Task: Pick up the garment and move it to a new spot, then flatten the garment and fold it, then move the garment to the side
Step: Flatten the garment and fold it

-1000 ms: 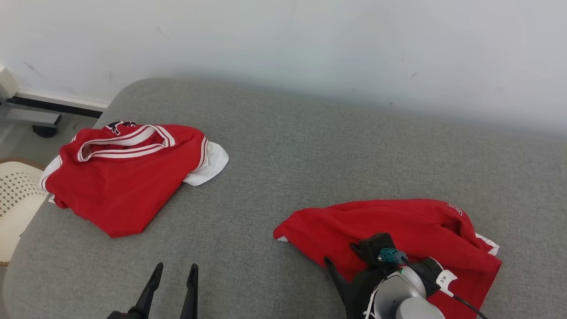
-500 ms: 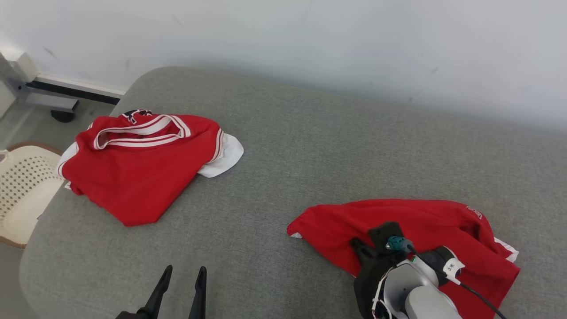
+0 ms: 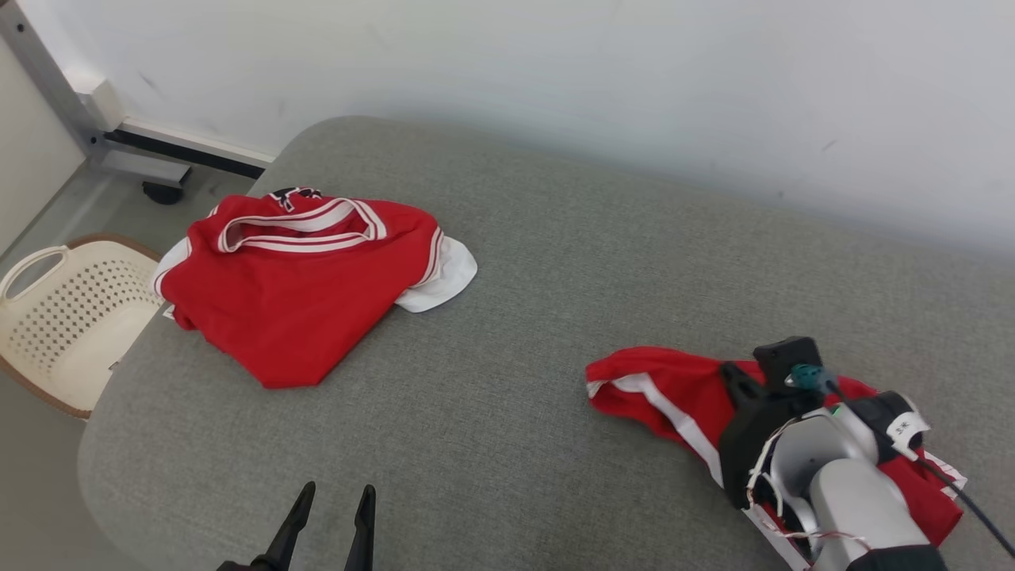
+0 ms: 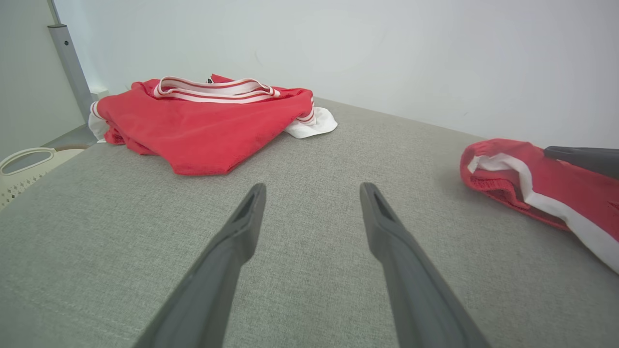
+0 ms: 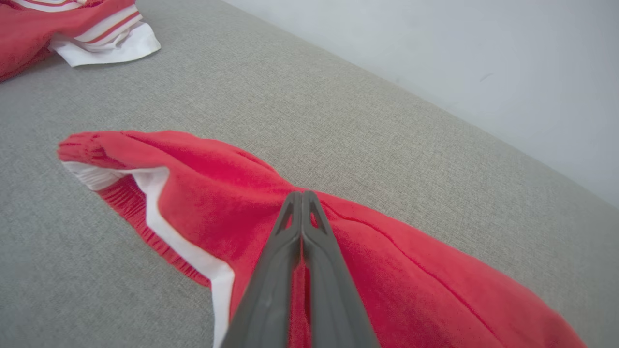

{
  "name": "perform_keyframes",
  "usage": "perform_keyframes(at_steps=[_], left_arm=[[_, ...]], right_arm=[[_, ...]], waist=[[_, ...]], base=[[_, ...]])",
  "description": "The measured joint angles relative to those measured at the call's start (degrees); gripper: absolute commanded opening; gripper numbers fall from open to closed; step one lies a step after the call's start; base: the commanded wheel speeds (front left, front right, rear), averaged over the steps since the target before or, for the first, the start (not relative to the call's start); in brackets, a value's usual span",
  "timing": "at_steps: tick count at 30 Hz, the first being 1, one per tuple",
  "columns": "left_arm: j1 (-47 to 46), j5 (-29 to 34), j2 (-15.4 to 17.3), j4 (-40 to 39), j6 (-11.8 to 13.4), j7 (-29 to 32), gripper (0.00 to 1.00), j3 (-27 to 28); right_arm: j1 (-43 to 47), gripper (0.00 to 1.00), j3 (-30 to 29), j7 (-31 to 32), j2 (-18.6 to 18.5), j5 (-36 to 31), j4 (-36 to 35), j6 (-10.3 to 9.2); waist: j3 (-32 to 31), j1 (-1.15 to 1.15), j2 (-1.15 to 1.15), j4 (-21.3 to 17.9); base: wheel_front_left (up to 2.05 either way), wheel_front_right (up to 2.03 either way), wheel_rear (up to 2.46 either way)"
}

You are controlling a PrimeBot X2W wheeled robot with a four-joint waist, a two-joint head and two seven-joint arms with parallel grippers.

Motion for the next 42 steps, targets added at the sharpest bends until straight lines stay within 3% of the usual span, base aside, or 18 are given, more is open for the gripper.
perform_keyframes(at_steps=[9, 10, 11, 17, 23, 31, 38, 42], left_arm=[[-0.19, 0.33, -0.29, 0.41, -0.67, 0.00, 1.00, -0.94], [-0.21, 0.38, -0.31, 0.44, -0.68, 0.00, 1.00, -1.00], [-0.24, 0.44, -0.32, 0.48, -0.69, 0.00, 1.00, -1.04], [-1.10, 1.14, -0.24, 0.40, -1.03, 0.00, 1.00, -1.41], [-2.69, 1.41, 0.77, 1.35, -1.67, 0.59, 1.00, -3.25], [-6.34, 1.27, 1.97, 6.55, -2.20, 4.59, 1.00, -7.46], [-10.89, -5.15, -1.32, 15.22, -2.26, 5.75, 1.00, -6.97], [-13.92, -7.28, -2.12, 19.98, -2.24, 6.02, 1.00, -6.02]], right_arm=[[-5.36, 0.00, -1.20, -0.59, -4.87, -0.34, 7.10, 0.00], [-5.81, 0.42, -1.22, -1.04, -5.49, -0.35, 8.15, 0.00], [-6.16, 1.00, -1.32, -1.66, -6.04, -0.38, 9.18, 0.00], [-9.43, 1.00, -1.12, -6.30, -5.32, 1.04, 12.88, 0.00], [-10.00, 1.00, -0.69, -8.69, -3.64, 5.88, 10.18, 0.00], [-0.82, 1.00, -2.35, -6.27, -3.63, 10.49, -6.69, 0.00], [13.48, 1.00, -2.31, 0.92, -0.27, 13.84, -24.62, 0.00], [20.61, 1.00, -2.11, 3.02, 1.51, 13.89, -30.89, 0.00]], waist=[[0.98, 0.00, 0.00, 2.76], [1.12, 0.00, 0.00, 3.01], [1.28, 0.00, 0.00, 3.20], [1.82, 0.00, 0.00, 2.40], [1.11, 0.00, 0.00, -0.96], [-0.48, 0.00, 0.00, -8.03], [-1.19, 0.00, 0.00, -15.38], [-1.15, 0.00, 0.00, -19.44]], base=[[0.00, 0.00, 0.00], [0.00, 0.00, 0.00], [0.00, 0.00, 0.00], [0.00, 0.00, 0.00], [0.00, 0.00, 0.00], [0.00, 0.00, 0.00], [0.00, 0.00, 0.00], [0.00, 0.00, 0.00]])
